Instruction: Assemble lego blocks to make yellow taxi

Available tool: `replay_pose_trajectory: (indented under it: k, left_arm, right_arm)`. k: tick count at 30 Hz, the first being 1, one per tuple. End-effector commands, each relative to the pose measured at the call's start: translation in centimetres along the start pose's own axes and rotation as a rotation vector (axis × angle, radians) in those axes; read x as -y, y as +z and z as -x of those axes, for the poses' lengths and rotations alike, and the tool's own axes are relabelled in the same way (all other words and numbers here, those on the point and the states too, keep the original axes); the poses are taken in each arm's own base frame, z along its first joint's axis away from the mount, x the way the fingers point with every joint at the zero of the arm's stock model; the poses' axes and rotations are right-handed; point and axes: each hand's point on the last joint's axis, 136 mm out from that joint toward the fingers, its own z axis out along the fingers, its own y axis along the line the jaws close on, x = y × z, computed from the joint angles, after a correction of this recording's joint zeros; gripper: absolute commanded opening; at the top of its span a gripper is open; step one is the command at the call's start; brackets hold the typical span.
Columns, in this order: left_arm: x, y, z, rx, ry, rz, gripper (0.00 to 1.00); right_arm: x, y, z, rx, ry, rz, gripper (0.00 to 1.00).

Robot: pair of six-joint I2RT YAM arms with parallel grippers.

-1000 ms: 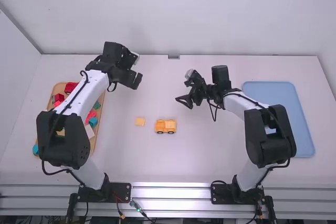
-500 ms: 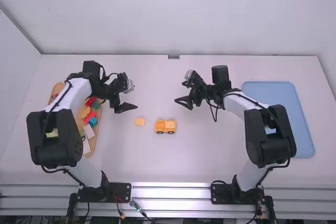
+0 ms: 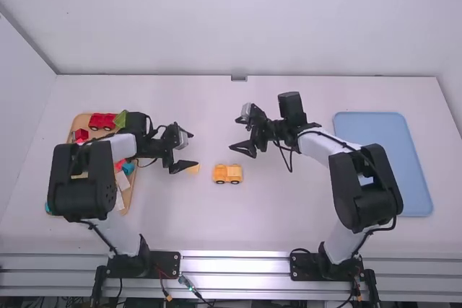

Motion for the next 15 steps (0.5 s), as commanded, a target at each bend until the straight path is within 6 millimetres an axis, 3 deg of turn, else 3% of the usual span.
replay_pose_trajectory:
  k: [1,5,11,15]
  left_arm:
    - [-0.7,0.0,0.4,0.046,-0.035,-0.009,0.99]
    - [-2.8,0.1,0.6,0.041,-0.132,0.012,0.99]
    - [-5.3,-0.2,-0.7,-0.052,-0.224,0.113,0.99]
    - [-6.0,-0.3,-1.0,-0.062,-0.350,0.147,0.99]
  right_arm:
    - [0.3,-0.2,0.8,0.023,0.015,0.001,0.99]
    - [0.7,-0.3,1.3,0.041,-0.002,-0.012,0.99]
    - [1.0,-0.4,1.2,0.036,-0.002,-0.027,0.99]
    - [1.8,-0.6,0.8,0.017,0.000,-0.065,0.99]
